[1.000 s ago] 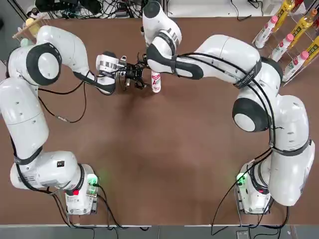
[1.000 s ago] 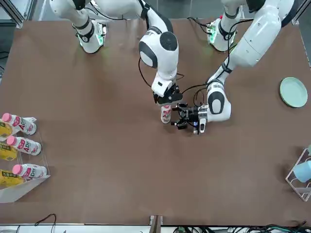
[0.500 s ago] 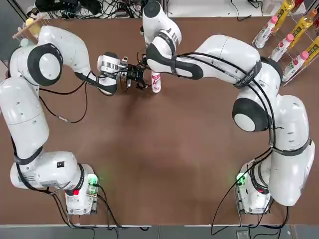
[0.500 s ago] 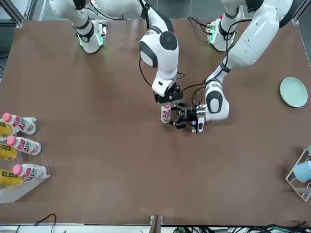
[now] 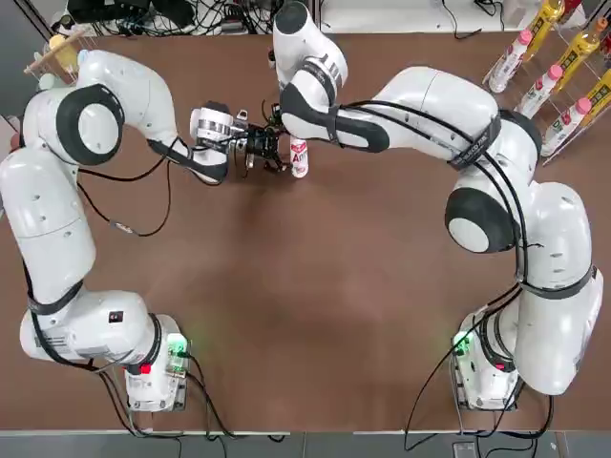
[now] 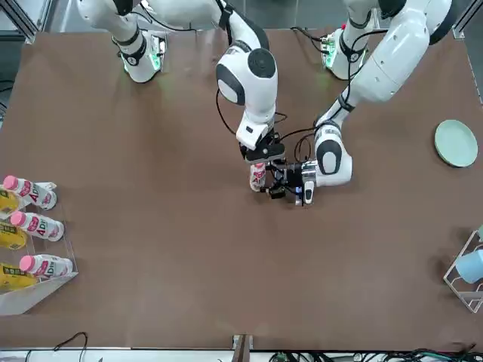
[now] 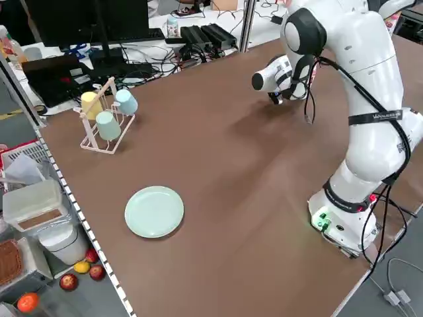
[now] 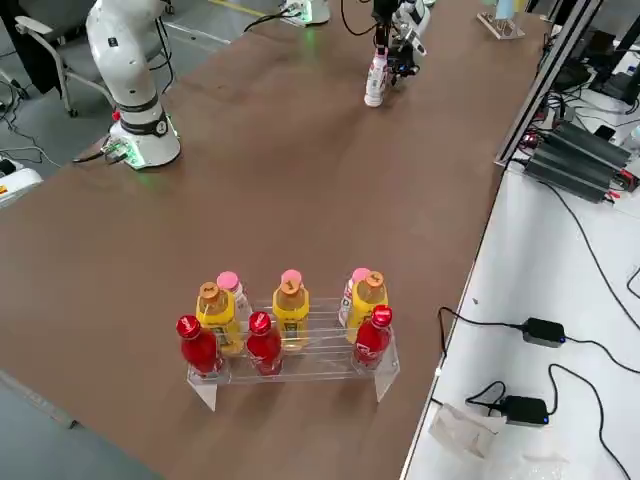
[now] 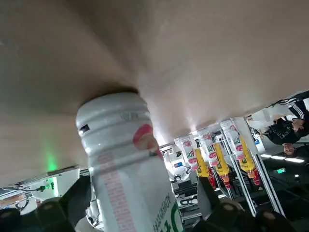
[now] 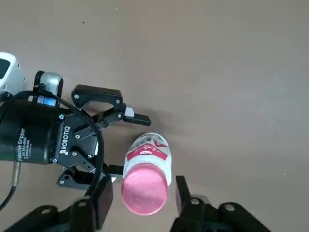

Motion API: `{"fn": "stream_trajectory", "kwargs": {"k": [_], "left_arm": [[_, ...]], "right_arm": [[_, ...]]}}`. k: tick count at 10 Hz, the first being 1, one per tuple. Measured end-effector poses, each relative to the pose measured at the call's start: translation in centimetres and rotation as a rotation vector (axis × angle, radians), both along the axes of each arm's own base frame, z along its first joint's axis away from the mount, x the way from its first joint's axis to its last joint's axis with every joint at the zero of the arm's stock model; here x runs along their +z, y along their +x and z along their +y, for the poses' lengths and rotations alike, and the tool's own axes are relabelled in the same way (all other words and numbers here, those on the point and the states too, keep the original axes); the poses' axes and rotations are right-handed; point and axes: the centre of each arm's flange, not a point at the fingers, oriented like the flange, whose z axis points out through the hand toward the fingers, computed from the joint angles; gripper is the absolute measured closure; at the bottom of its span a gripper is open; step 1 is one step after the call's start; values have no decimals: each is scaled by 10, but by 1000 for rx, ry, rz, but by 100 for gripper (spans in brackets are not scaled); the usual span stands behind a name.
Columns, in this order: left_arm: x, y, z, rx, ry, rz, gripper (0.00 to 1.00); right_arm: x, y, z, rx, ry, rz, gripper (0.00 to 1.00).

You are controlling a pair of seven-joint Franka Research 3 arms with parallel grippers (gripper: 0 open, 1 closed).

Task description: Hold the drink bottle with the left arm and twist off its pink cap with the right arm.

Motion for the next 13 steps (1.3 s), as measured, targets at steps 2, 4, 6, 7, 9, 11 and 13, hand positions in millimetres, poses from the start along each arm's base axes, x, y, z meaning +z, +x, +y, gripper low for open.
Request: {"fn": "stream_trajectory", "kwargs": {"k": [2, 4, 6, 7, 9, 11, 13], "left_arm": [[0, 1, 0, 2, 2, -2, 3], [-1, 1, -2, 1, 4, -3, 3], [-6, 2, -8, 0, 9, -2, 3], [-8, 1, -11, -1, 11, -1, 3], [-10, 1, -13, -1, 20, -2, 4], [-12, 1, -14, 2, 32, -3, 5], [-15, 0, -17, 12, 42, 0, 4]], "right_arm": [[0, 0, 0, 0, 0, 0, 43], [0, 0, 0, 0, 0, 0, 43], [0, 0, 0, 0, 1, 1, 43], [0, 0, 0, 0, 1, 1, 43], [-1, 0, 0, 0, -1, 2, 43], [-2, 0, 0, 0, -2, 3, 43], [-2, 0, 0, -1, -2, 3, 43]]}}
